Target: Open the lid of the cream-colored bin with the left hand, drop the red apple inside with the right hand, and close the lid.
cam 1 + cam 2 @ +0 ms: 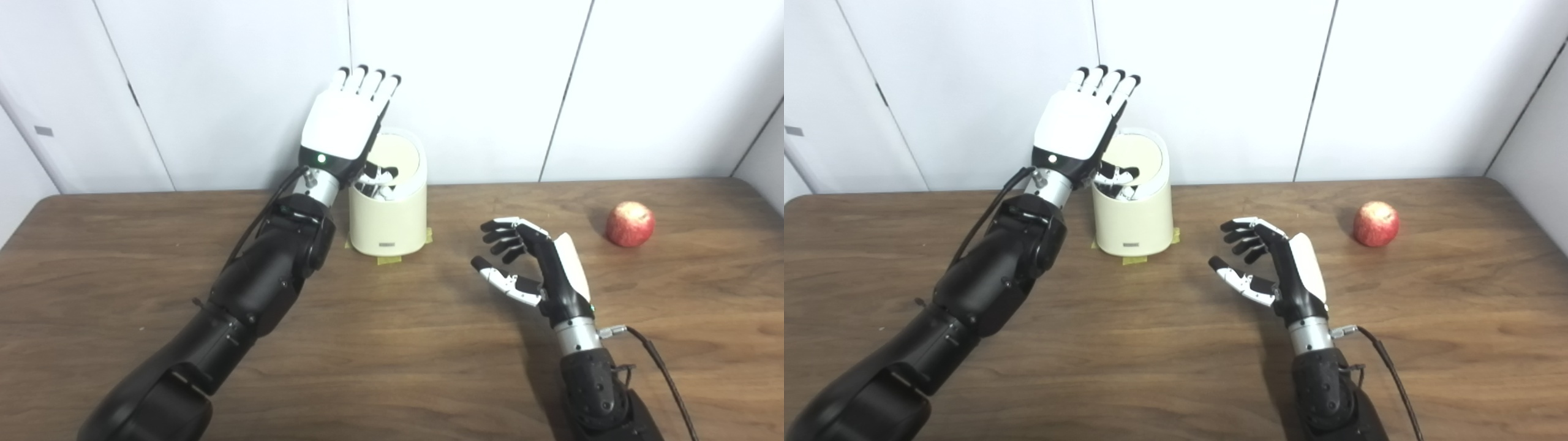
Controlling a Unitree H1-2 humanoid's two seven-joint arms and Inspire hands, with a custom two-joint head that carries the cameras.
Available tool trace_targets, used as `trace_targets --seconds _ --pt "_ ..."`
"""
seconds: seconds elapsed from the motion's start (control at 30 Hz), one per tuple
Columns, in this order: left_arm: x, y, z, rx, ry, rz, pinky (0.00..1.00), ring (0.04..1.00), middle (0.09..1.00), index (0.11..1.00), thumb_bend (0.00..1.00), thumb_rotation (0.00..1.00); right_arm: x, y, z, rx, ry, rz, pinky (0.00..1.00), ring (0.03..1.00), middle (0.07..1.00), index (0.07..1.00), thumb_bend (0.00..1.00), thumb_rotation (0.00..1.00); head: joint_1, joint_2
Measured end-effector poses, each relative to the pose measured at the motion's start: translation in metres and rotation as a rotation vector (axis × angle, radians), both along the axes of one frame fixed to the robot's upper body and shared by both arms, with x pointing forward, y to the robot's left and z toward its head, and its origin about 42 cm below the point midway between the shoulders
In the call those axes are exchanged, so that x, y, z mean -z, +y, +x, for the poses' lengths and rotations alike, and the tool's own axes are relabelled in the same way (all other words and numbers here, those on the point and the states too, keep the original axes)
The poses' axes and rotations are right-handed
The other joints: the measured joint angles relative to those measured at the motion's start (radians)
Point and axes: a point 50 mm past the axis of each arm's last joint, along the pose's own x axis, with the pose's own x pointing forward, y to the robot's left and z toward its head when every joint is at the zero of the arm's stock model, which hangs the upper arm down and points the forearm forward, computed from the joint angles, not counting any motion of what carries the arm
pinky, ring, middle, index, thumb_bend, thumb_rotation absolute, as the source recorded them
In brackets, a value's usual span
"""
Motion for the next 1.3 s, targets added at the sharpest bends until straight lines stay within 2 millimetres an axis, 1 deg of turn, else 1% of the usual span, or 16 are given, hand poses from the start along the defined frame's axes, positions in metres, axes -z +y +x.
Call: trace_targets --seconds 0.03,0.1,0.23,0.37,0.43,0.57,0.63,0.67,0.7,0.73,0.8,0.83,0.87,0.93,1.13,1.3 --pt "0.002 0.0 0.0 -0.022 0.015 -0.032 1.0 1.0 1.0 1.0 0.51 0.94 0.0 0.0 0.0 0.0 0.0 0.001 0.42 0.534 0.594 0.63 0.33 0.3 0.0 0.0" --pt "0.005 0.001 -0.001 -0.057 0.038 -0.082 1.0 1.0 1.0 1.0 0.48 0.99 0.0 0.0 0.0 0.0 0.0 0.001 0.44 0.555 0.611 0.632 0.33 0.31 0.0 0.0" --pt "0.002 0.004 0.001 -0.098 0.064 -0.167 1.0 1.0 1.0 0.998 0.5 1.0 0.0 0.0 0.0 0.0 0.0 0.001 0.45 0.562 0.618 0.632 0.33 0.31 -0.002 -0.002" --pt "-0.005 0.013 0.004 -0.113 0.077 -0.249 1.0 1.0 1.0 0.99 0.56 1.0 0.0 0.0 0.0 0.0 0.0 -0.002 0.44 0.552 0.612 0.633 0.32 0.34 0.002 -0.002" --pt "-0.006 0.015 0.004 -0.114 0.082 -0.274 1.0 1.0 1.0 0.985 0.58 1.0 0.0 0.0 0.0 0.0 0.0 -0.001 0.44 0.551 0.609 0.632 0.32 0.31 0.002 -0.002" --pt "-0.011 0.014 0.002 -0.099 0.071 -0.293 1.0 1.0 0.997 0.985 0.58 1.0 0.0 0.0 0.0 0.0 0.0 0.001 0.44 0.554 0.611 0.632 0.32 0.31 0.002 -0.002" --pt "-0.012 0.012 0.001 -0.091 0.072 -0.292 1.0 1.0 1.0 0.988 0.58 0.94 0.0 0.0 0.0 0.0 0.0 0.0 0.45 0.562 0.617 0.632 0.32 0.31 0.002 -0.002" --pt "-0.012 0.012 0.001 -0.088 0.078 -0.289 1.0 1.0 1.0 0.987 0.62 0.83 0.0 0.0 0.0 0.0 0.0 0.0 0.45 0.561 0.616 0.633 0.32 0.3 0.002 -0.002" --pt "-0.011 0.011 0.001 -0.085 0.086 -0.284 1.0 1.0 1.0 0.987 0.66 0.73 0.0 0.0 0.0 0.0 0.0 0.001 0.45 0.561 0.615 0.633 0.32 0.3 0.002 -0.002" --pt "-0.01 0.011 0.001 -0.082 0.097 -0.278 1.0 1.0 1.0 0.987 0.69 0.67 0.0 0.0 0.0 0.0 0.0 0.001 0.45 0.561 0.615 0.633 0.32 0.29 0.0 -0.003" --pt "-0.008 0.011 0.001 -0.076 0.12 -0.264 1.0 1.0 1.0 0.984 0.84 0.55 0.0 0.0 0.0 0.0 0.001 0.001 0.45 0.561 0.615 0.634 0.32 0.3 0.0 -0.002" --pt "-0.007 0.01 0.0 -0.074 0.124 -0.258 1.0 1.0 1.0 0.984 0.86 0.53 0.0 0.0 0.0 0.001 0.002 0.001 0.45 0.561 0.615 0.635 0.32 0.3 0.0 -0.002" --pt "-0.007 0.01 -0.001 -0.07 0.13 -0.252 1.0 1.0 0.998 0.985 0.93 0.49 0.0 0.0 0.0 0.002 0.003 0.0 0.45 0.559 0.615 0.634 0.32 0.31 0.0 -0.002" --pt "-0.005 0.009 -0.001 -0.065 0.14 -0.238 1.0 0.992 0.986 0.98 0.99 0.43 0.0 0.0 0.0 0.003 0.006 -0.002 0.45 0.563 0.619 0.634 0.32 0.32 -0.005 -0.002" --pt "0.003 0.004 -0.001 -0.069 0.154 -0.181 1.0 0.985 0.978 0.985 1.0 0.31 0.0 0.0 0.0 0.002 0.006 -0.006 0.45 0.561 0.618 0.632 0.32 0.32 -0.006 0.002" --pt "0.003 -0.003 0.002 -0.084 0.121 -0.09 1.0 0.999 0.996 1.0 1.0 0.26 0.0 0.001 0.0 0.003 0.005 -0.008 0.45 0.559 0.616 0.633 0.32 0.33 -0.009 0.002"
